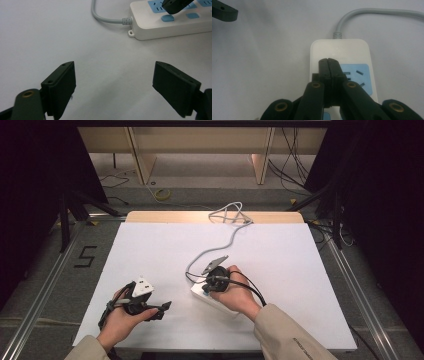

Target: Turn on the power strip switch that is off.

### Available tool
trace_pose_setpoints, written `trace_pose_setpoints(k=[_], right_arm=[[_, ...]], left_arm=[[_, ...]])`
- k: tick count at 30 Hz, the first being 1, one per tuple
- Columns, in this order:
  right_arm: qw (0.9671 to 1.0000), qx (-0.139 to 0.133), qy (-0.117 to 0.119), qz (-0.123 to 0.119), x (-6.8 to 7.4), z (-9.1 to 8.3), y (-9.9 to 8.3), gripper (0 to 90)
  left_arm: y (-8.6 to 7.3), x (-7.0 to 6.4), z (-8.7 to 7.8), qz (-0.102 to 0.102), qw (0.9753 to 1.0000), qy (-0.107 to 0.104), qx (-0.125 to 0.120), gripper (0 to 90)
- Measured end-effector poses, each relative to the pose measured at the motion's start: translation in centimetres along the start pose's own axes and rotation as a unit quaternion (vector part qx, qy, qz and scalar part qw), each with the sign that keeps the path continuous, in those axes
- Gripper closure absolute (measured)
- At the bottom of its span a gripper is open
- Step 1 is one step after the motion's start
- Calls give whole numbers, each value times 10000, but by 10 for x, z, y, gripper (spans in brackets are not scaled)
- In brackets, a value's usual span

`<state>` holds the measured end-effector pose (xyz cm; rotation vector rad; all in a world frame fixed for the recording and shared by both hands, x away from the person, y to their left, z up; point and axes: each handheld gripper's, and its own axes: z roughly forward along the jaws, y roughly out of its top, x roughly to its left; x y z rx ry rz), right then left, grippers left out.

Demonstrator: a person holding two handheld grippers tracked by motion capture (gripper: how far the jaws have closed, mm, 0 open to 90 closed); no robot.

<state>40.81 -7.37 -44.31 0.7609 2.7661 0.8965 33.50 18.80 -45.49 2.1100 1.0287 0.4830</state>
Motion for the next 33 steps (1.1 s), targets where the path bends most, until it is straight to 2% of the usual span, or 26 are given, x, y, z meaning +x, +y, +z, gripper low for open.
trace_pose_setpoints(k=[15,33], right_arm=[[10000,68,13,-56,1,4,1,900],[10000,95,10,-11,1,4,1,900]], left_arm=[[0,0,0,5,10000,7,1,184],[0,-1,0,7,10000,11,6,184]])
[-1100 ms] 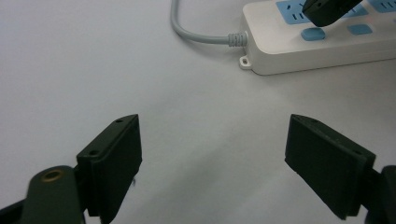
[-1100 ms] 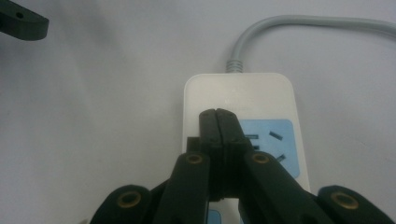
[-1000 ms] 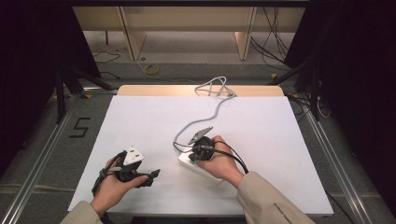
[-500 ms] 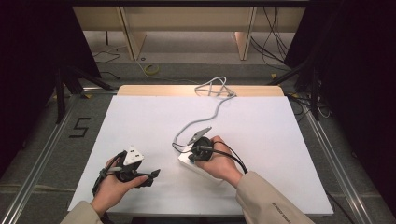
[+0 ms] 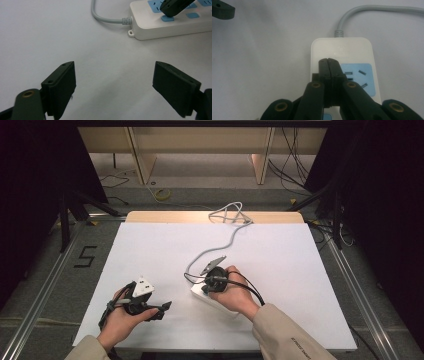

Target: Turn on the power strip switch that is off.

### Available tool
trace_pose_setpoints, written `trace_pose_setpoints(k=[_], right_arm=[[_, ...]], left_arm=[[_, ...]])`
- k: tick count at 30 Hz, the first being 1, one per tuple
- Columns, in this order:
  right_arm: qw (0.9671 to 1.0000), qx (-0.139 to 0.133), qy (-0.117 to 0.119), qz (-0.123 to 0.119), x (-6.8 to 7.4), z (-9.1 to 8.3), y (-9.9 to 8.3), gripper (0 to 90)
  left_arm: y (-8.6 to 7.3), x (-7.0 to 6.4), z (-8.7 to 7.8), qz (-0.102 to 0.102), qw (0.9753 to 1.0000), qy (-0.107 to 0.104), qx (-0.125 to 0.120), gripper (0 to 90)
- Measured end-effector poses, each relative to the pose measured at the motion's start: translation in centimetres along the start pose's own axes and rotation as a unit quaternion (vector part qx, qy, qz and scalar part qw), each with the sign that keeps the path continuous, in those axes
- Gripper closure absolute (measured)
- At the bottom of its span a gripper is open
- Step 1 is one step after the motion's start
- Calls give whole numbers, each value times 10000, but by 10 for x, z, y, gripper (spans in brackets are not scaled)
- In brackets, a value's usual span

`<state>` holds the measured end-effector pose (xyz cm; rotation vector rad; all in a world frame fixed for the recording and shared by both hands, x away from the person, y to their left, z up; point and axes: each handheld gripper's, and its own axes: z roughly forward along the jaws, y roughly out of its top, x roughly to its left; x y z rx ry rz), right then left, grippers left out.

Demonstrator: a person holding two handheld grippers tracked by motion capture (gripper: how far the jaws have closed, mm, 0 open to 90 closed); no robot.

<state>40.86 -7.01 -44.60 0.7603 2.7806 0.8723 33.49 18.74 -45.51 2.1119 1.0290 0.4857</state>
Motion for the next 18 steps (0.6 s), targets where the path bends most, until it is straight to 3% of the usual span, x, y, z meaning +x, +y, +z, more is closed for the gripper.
trace_pose_setpoints(k=[18], right_arm=[[10000,25,-4,18,0,1,0,900]], left_arm=[[0,-1,1,8,10000,-4,1,185]])
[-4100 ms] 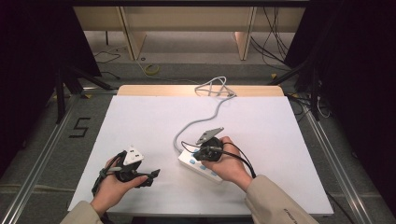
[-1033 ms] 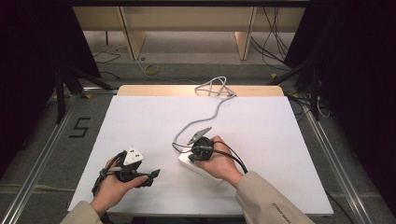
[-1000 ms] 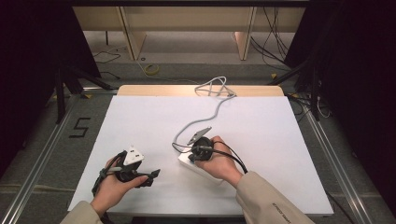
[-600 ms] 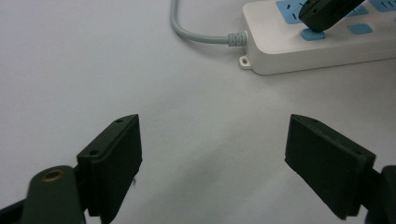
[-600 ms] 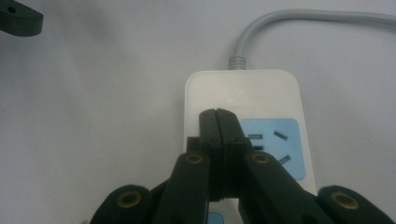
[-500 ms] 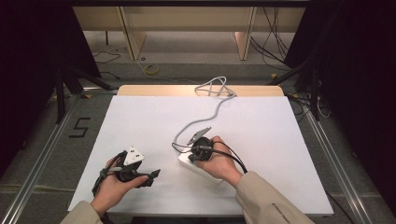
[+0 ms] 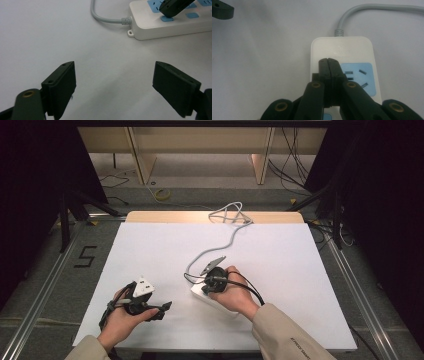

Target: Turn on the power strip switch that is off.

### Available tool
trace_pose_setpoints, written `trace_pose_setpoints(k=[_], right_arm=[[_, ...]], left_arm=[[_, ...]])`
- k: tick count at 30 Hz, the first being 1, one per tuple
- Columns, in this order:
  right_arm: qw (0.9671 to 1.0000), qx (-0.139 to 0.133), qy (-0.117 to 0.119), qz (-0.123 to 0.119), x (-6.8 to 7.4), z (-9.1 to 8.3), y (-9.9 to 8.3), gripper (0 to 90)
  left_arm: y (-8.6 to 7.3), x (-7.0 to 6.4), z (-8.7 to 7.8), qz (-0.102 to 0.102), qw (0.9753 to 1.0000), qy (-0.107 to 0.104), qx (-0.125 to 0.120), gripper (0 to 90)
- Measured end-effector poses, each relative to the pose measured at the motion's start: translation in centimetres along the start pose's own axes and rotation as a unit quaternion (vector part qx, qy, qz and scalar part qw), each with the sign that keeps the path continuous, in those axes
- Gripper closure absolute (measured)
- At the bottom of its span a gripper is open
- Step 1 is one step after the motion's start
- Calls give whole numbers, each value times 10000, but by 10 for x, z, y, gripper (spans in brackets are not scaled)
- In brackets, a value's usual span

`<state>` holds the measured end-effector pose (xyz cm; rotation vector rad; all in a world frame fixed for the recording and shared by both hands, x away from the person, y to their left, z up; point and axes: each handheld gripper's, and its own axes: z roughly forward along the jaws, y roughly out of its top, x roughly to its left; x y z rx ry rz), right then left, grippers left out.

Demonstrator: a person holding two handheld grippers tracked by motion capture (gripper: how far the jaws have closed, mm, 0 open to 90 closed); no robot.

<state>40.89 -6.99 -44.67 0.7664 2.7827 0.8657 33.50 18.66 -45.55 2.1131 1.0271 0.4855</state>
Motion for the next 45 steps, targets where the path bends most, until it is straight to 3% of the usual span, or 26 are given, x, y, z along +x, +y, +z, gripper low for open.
trace_pose_setpoints(k=[15,45], right_arm=[[9999,24,36,94,-1,1,0,900],[9998,131,-168,-39,5,2,3,900]], left_arm=[[0,-1,0,-1,10000,-9,15,185],[1,-2,-1,3,10000,4,-3,187]])
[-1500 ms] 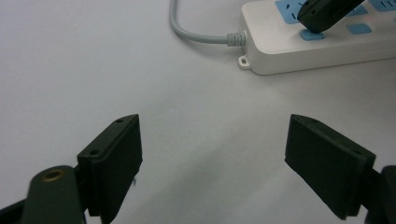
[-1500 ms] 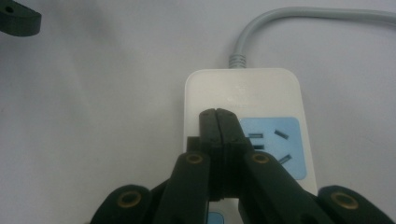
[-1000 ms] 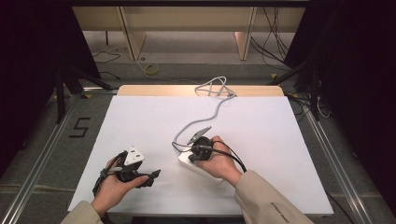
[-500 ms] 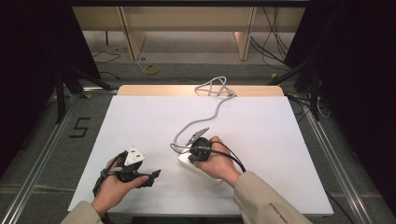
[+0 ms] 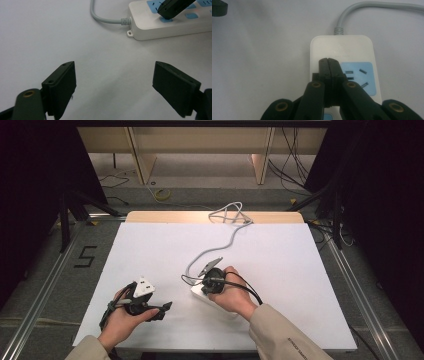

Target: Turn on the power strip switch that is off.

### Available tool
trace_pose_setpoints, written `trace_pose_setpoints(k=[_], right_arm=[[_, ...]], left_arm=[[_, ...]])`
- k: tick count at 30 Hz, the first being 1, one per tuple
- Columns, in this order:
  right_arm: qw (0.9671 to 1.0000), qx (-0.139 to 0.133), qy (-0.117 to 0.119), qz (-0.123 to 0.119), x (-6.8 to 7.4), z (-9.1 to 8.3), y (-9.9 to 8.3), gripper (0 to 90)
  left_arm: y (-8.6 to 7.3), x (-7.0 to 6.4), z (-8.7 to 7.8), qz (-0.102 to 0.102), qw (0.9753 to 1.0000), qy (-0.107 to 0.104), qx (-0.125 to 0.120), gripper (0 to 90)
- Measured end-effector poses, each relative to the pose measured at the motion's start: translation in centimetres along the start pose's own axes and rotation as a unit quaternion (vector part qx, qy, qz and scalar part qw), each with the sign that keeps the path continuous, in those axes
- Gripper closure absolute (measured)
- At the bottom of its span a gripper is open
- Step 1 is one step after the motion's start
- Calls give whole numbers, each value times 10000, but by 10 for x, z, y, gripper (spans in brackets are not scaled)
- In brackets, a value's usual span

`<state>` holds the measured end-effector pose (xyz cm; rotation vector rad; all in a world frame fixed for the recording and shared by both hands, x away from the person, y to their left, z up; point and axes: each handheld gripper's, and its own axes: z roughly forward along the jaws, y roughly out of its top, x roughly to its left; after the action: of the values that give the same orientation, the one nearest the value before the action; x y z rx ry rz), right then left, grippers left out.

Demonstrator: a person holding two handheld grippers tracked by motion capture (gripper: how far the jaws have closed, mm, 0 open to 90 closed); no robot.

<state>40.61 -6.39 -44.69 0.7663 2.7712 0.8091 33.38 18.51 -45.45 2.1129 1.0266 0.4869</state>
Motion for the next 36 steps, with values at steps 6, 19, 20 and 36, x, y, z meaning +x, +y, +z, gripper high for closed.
trace_pose_setpoints(k=[6,19,20,36], right_arm=[[10000,27,-36,-7,1,0,1,900],[10000,34,5,0,2,1,0,900],[10000,34,7,-1,1,1,0,900],[10000,-44,-17,46,3,0,-2,900]], left_arm=[[0,-1,0,3,10000,-10,-10,186],[0,-1,1,21,10000,-4,-1,186],[0,-1,1,15,10000,-4,-3,186],[0,0,1,17,10000,-6,12,186]])
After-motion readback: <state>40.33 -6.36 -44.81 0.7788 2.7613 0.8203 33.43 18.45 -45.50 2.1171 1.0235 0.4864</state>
